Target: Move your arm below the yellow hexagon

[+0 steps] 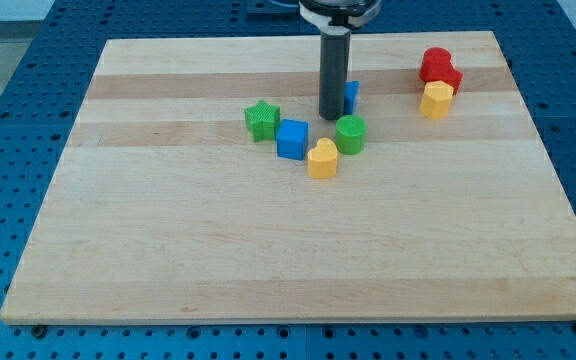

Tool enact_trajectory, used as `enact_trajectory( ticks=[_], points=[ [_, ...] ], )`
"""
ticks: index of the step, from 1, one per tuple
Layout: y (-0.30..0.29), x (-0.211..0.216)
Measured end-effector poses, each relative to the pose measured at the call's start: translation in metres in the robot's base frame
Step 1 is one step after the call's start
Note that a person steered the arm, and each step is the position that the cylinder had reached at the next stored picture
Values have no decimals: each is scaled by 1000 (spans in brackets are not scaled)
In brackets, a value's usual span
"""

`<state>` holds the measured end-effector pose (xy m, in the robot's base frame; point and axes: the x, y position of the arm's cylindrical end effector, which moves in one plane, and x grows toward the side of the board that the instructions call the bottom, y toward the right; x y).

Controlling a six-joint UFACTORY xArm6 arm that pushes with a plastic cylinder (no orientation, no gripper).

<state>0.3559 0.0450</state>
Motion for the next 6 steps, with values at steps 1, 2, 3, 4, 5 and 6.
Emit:
enact_trajectory(
  ticks=[1,2,3,4,5,6],
  points=[
    [23,0],
    [49,9],
    [79,27],
    [114,33],
    [148,33],
    [173,32]
  ],
)
